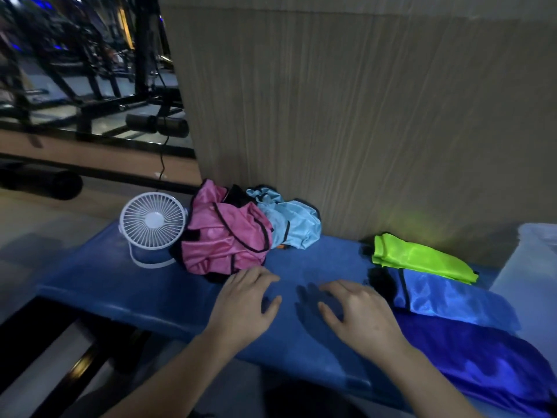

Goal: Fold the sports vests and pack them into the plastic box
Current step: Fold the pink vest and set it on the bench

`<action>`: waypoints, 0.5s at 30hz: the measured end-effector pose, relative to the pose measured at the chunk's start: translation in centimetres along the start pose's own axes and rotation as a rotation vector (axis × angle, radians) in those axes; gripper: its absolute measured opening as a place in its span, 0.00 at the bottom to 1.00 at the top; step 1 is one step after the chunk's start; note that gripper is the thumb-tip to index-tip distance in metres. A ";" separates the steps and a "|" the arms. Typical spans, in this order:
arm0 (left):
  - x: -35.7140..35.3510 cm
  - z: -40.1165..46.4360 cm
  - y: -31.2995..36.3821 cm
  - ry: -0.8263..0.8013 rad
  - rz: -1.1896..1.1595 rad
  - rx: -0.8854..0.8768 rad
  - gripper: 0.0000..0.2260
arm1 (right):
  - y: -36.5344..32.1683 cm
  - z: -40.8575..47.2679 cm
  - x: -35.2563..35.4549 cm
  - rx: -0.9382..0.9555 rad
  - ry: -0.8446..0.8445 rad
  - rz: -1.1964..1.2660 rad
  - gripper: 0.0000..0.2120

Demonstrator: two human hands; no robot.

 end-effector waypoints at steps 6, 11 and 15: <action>3.2 -0.6 -3.5 0.203 -0.003 0.041 0.14 | -3.5 3.9 -1.9 0.024 -0.050 0.051 0.20; 3.7 0.5 -6.4 0.302 0.029 0.139 0.16 | -5.3 7.2 -3.4 0.033 -0.058 0.183 0.18; 3.6 1.8 -7.3 0.269 -0.012 0.175 0.23 | -6.6 9.6 -3.9 0.062 -0.010 0.327 0.21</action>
Point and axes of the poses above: each hand's wrist, its own z-axis towards the middle knuckle, its own x-axis out of the back of the hand, y = z × x, the point moved 4 cm from there along z, towards the middle knuckle, and after that the axes turned 14 degrees about -y, right-handed, at the moved point
